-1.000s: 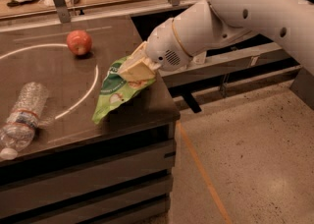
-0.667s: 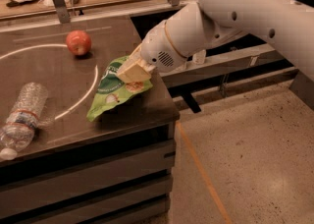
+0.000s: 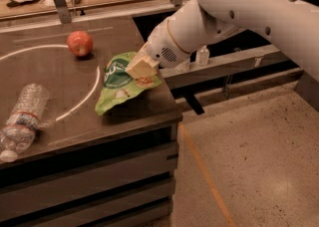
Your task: Move green rice chip bag near apple
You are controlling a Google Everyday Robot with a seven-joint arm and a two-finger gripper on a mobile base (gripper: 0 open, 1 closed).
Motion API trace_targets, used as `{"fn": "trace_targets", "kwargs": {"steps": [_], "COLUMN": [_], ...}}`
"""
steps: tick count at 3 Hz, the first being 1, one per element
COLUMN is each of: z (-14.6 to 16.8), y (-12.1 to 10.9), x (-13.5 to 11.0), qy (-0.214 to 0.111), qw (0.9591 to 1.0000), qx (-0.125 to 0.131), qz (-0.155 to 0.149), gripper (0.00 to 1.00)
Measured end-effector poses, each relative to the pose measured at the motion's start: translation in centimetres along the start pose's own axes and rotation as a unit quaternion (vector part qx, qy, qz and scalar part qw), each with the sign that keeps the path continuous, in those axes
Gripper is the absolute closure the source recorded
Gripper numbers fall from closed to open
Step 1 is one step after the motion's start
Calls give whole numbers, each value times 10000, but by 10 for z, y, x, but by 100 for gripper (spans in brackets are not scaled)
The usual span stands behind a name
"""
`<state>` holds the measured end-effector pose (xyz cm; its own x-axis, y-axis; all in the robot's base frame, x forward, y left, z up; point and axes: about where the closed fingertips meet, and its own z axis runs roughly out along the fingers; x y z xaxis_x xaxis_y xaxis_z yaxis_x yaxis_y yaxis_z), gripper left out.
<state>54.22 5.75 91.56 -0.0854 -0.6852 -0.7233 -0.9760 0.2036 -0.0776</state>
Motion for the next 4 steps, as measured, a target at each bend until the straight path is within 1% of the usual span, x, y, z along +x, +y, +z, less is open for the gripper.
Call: {"fn": "trace_targets", "kwargs": {"steps": [2, 4], "z": [8, 21], "y": [-38, -68], "x": [-6, -7], "qy": [43, 85], "qw": [9995, 9988], "qx": [299, 464], "qz": [-98, -126], "gripper": [100, 100]}}
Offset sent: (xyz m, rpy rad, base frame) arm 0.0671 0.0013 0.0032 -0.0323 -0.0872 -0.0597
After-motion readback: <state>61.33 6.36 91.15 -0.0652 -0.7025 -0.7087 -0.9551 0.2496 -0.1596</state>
